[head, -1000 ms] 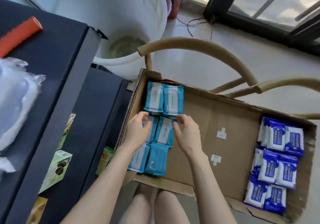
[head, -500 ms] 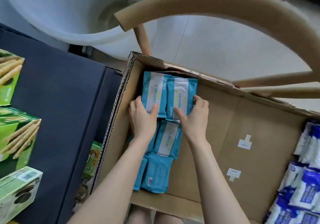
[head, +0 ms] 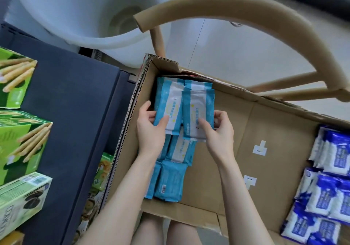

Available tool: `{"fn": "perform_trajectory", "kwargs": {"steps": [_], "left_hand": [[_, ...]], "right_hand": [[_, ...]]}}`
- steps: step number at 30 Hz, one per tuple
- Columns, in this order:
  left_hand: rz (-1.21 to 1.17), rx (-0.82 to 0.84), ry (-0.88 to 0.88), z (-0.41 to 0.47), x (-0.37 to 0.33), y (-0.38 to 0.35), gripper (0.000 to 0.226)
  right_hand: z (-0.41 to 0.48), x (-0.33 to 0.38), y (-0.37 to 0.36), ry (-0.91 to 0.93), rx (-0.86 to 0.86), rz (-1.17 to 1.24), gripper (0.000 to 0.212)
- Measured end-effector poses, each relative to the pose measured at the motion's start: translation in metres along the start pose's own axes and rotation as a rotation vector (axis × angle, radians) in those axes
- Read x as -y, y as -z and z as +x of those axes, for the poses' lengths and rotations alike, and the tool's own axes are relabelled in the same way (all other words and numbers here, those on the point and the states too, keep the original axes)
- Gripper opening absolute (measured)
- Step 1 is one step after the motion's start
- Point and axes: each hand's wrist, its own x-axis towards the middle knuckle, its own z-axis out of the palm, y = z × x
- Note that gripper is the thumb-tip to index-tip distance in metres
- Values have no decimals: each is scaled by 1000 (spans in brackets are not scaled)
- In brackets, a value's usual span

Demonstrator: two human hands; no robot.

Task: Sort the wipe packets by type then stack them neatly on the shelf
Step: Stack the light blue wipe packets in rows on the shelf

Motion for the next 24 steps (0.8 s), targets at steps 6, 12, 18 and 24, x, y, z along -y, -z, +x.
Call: {"fn": "perform_trajectory", "kwargs": {"steps": [6,12,18,24], "left_hand": [[-158,60,39,-67,10,35,26],[-372,9,163,-153,37,66,41],[-382,-150,176,-248,83,105,30],[-519,-370,143,-367,121,147,16]], "right_hand": [[-67,0,29,-53,56,153,23],[-141,-8,53,-129,101,207,23],[-223,-25,80,-58,225,207,33],[-311,-34,97,34,426,241,29]]}}
